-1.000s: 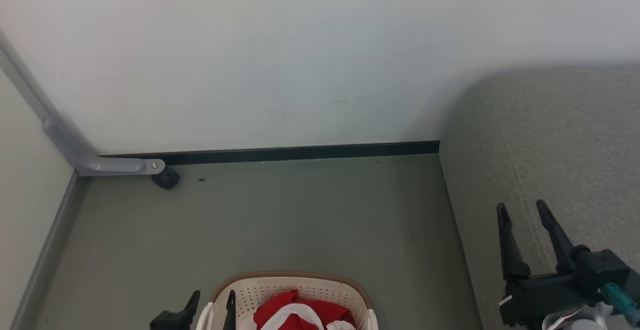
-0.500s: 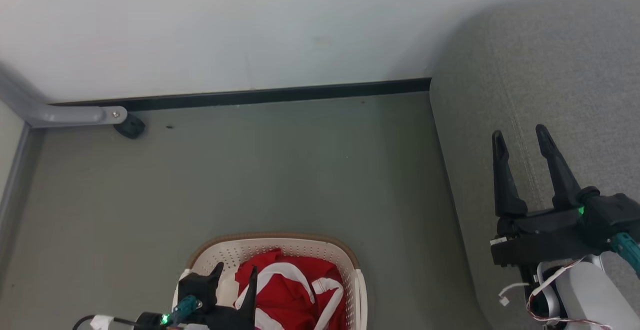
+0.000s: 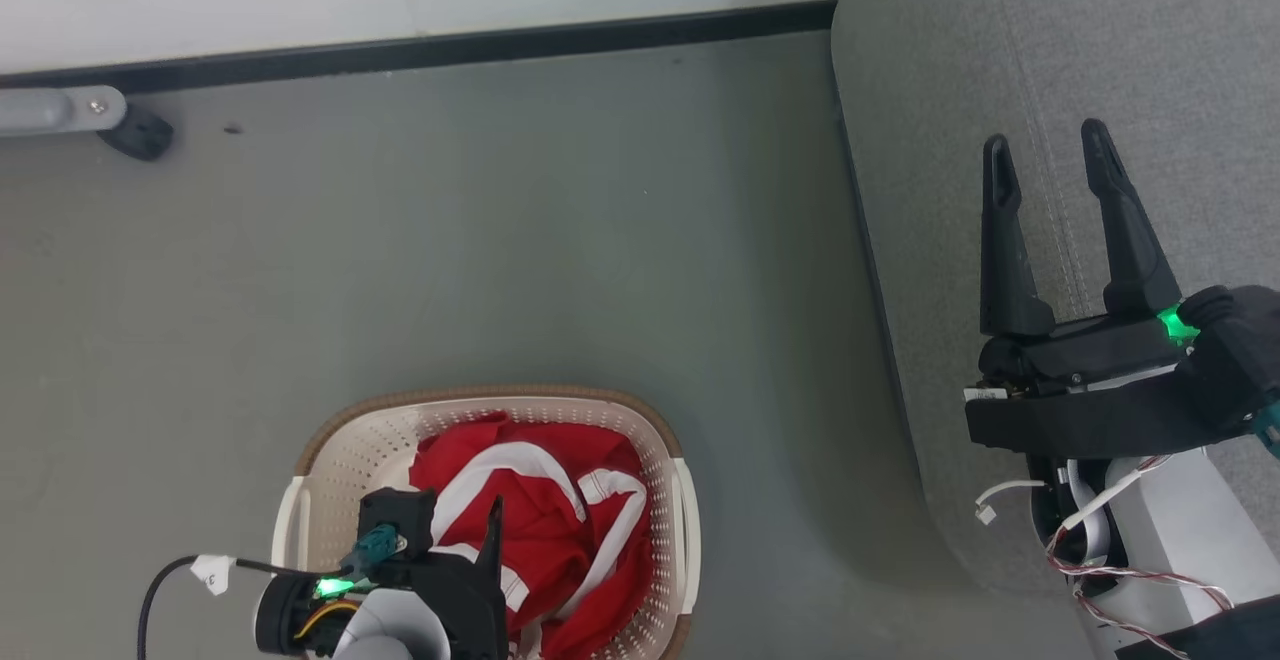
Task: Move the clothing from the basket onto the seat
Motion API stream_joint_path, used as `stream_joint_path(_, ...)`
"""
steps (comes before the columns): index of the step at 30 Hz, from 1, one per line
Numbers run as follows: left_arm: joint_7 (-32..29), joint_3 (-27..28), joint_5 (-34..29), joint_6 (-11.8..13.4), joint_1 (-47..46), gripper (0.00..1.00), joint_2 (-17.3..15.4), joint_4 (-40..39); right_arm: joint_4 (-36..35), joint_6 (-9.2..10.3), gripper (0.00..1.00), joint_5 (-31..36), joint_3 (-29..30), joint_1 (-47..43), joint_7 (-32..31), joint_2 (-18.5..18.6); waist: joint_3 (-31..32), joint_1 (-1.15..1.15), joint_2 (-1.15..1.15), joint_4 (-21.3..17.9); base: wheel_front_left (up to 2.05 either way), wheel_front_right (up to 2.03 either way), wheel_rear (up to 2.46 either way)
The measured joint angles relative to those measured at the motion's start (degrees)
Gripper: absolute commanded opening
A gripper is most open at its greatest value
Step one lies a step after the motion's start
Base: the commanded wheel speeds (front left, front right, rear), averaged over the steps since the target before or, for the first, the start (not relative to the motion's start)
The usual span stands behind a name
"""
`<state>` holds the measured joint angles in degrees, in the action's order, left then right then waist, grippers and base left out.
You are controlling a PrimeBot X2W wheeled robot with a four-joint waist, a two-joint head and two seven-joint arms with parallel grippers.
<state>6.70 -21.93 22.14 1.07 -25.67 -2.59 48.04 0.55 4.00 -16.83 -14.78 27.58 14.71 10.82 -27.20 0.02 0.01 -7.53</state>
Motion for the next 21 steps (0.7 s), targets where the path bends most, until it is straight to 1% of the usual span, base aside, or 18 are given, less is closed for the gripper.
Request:
stream_joint_path(6, -2.6, -1.5, -0.5, 0.0, -3.9, 1.00, 0.1, 3.2, -2.3, -0.04, 1.00, 0.3, -0.1, 2.6, 0.0, -1.0, -4.8, -0.01, 0.00, -1.6, 0.00, 0.00, 0.00)
stream_joint_path(9, -3.5, -1.2, -0.4, 0.0, -5.7, 1.00, 0.1, 4.7, -3.5, -0.04, 1.00, 0.4, 0.0, 3.8, 0.0, -1.3, -7.1, 0.00, 0.00, -2.4, 0.00, 0.00, 0.00)
stream_joint_path(11, -4.0, -0.8, -0.3, 0.5, -7.1, 1.00, 0.1, 5.6, -4.2, -0.04, 1.00, 0.8, 0.2, 4.2, 0.0, -1.4, -8.7, 0.00, 0.00, -2.9, 0.00, 0.00, 0.00)
stream_joint_path(14, -4.5, 0.8, 1.0, 0.9, -9.1, 1.00, 0.2, 6.9, -4.9, -0.04, 1.00, 0.8, 0.6, 5.0, 0.0, -1.5, -10.9, -0.01, 0.00, -3.7, 0.00, 0.00, 0.00)
stream_joint_path(18, -5.2, 1.2, 1.5, 1.0, -11.0, 1.00, -0.5, 8.1, -5.5, -0.04, 1.00, 1.3, 0.8, 5.9, 0.0, -1.7, -13.1, -0.01, 0.00, -4.4, 0.00, 0.00, 0.00)
stream_joint_path(21, -6.0, 1.5, 1.5, 1.0, -12.9, 1.00, -1.5, 9.3, -6.3, 0.01, 1.00, 1.3, 0.9, 6.4, 0.0, -1.8, -15.1, -0.01, 0.00, -5.0, 0.00, 0.00, 0.00)
